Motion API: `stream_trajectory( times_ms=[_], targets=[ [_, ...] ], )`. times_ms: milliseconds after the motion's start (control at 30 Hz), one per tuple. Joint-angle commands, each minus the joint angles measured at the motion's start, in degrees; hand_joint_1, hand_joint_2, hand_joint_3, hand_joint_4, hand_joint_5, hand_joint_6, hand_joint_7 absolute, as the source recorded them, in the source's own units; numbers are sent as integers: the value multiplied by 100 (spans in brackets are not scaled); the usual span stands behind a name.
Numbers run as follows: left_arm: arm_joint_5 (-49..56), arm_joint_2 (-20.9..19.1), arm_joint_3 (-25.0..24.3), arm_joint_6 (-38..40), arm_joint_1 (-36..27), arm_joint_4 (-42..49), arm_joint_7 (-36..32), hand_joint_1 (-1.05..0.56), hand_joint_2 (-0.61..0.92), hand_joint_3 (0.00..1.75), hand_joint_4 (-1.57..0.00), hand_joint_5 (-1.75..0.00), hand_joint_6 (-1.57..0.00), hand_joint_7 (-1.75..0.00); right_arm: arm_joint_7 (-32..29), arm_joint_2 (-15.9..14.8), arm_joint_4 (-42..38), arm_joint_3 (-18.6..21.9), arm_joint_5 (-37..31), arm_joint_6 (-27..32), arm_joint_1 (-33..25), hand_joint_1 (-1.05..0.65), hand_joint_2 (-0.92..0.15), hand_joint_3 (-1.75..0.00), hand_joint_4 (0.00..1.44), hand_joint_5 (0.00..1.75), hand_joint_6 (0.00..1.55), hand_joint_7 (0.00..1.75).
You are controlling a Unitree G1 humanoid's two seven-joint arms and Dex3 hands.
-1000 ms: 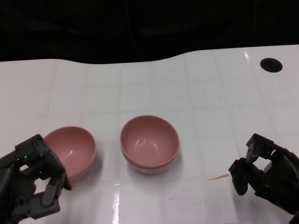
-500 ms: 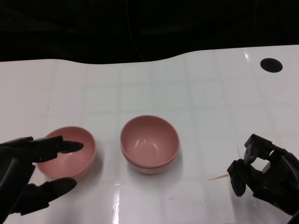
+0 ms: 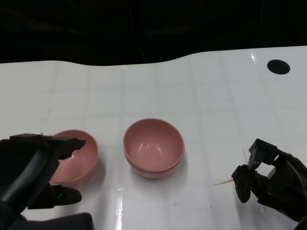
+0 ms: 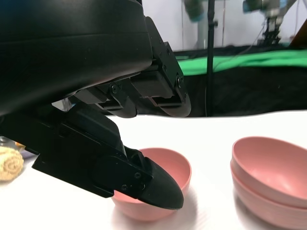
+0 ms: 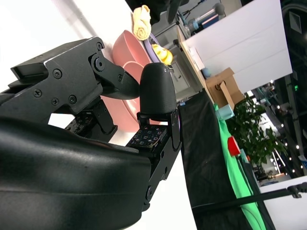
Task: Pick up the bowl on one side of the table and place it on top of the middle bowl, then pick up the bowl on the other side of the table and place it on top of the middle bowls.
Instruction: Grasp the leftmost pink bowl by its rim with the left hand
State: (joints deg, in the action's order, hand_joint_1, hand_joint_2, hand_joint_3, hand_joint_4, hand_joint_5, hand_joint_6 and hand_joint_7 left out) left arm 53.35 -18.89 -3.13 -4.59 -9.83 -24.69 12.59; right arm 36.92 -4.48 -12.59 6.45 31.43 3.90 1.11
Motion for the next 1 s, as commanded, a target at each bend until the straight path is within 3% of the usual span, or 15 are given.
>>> stream_trajectory(
  times_ms=[33, 433, 700, 1000],
  targets=[
    [-76, -194, 166, 41, 226, 522, -99, -98, 89, 0, -59, 0, -65, 0, 21, -3, -22, 79, -56, -85, -29, -9, -60, -96, 90, 175, 80, 146],
    [-590, -426, 661, -412, 854, 2394, -1133, -91, 92, 1, -64, -1, -69, -1, 7, 77, -58, 76, -118, -135, 7, -9, -60, -96, 89, 175, 80, 145],
    [-873, -435, 1006, -788, 1260, 3630, -1837, -78, 92, 1, -71, -3, -77, -2, 36, 73, -130, 94, -121, -129, 39, -9, -59, -96, 89, 175, 81, 144],
    [-1115, -403, 1276, -837, 1577, 4392, -2061, -59, 92, 1, -78, -3, -84, -3, 40, 109, -150, 79, -146, -176, 37, -10, -60, -95, 90, 175, 82, 142]
  ],
)
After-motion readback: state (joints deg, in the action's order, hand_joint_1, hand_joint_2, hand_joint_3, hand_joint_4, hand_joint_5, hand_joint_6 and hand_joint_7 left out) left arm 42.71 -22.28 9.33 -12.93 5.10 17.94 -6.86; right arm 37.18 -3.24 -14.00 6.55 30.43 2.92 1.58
